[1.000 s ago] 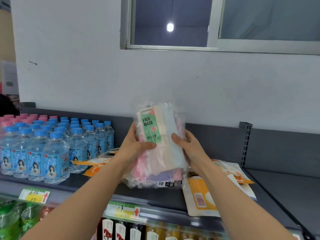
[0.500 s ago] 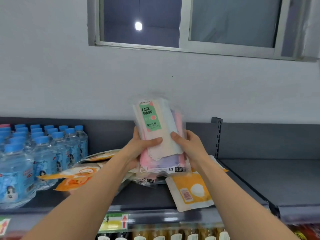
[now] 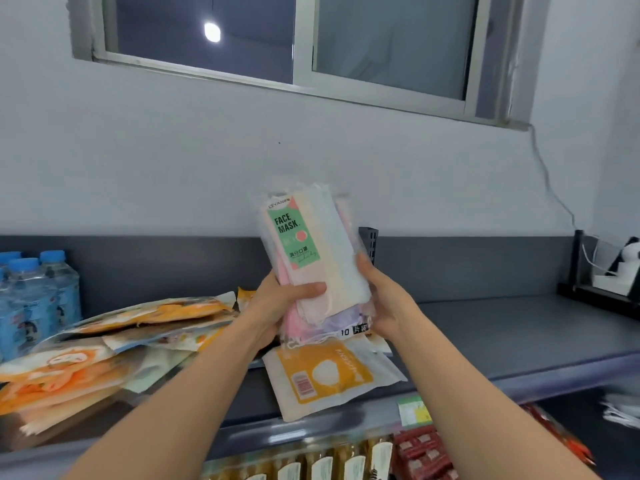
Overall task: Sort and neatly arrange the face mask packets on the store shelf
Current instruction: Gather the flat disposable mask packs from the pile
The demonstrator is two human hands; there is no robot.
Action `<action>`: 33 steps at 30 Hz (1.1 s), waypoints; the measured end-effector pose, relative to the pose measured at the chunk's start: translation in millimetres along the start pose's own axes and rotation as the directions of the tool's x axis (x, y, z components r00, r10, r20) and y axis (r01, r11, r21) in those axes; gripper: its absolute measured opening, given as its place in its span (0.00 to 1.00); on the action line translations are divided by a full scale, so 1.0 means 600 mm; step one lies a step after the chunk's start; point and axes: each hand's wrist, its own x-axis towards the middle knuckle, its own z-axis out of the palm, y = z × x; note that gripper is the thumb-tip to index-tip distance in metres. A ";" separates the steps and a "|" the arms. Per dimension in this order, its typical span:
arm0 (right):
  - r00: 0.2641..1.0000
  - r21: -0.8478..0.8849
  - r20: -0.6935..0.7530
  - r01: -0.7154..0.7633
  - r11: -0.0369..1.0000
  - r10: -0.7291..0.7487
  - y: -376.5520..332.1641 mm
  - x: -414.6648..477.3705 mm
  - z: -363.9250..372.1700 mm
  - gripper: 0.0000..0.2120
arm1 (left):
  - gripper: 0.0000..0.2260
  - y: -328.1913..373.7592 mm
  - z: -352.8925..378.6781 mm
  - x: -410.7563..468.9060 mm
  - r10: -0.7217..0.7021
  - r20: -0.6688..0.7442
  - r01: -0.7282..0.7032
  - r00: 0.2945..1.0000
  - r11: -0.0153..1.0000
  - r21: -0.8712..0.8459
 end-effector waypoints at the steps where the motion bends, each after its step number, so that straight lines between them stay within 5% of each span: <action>1: 1.000 0.016 -0.013 0.015 1.000 -0.015 -0.005 0.004 -0.012 0.42 | 0.30 -0.009 0.013 0.002 -0.023 0.014 0.023 1.000 1.000 -0.015; 6: 0.989 0.147 -0.135 0.075 0.986 -0.055 -0.041 0.007 -0.090 0.40 | 0.18 -0.039 0.101 0.023 -0.155 0.105 0.159 0.982 0.987 -0.029; 11: 0.974 0.221 -0.190 0.167 0.961 -0.125 -0.089 -0.006 -0.189 0.24 | 0.17 -0.069 0.193 0.055 -0.272 0.203 0.275 0.941 0.961 0.013; 14: 0.978 0.121 -0.180 0.132 0.984 -0.109 -0.113 -0.009 -0.254 0.26 | 0.17 -0.097 0.249 0.076 -0.293 0.173 0.290 0.940 0.956 0.040; 20: 0.975 -0.290 -0.150 0.116 0.950 -0.165 -0.146 -0.011 -0.376 0.46 | 0.22 -0.145 0.367 0.120 -0.254 0.109 0.253 0.961 0.967 0.016; 26: 0.882 -0.432 -0.315 0.197 0.880 -0.352 -0.179 -0.003 -0.485 0.30 | 0.15 -0.194 0.487 0.163 -0.349 0.140 0.363 0.927 0.928 -0.085; 33: 0.788 -0.443 -0.476 0.168 0.880 -0.390 -0.220 0.038 -0.606 0.27 | 0.21 -0.271 0.604 0.240 -0.323 0.132 0.341 0.937 0.927 -0.153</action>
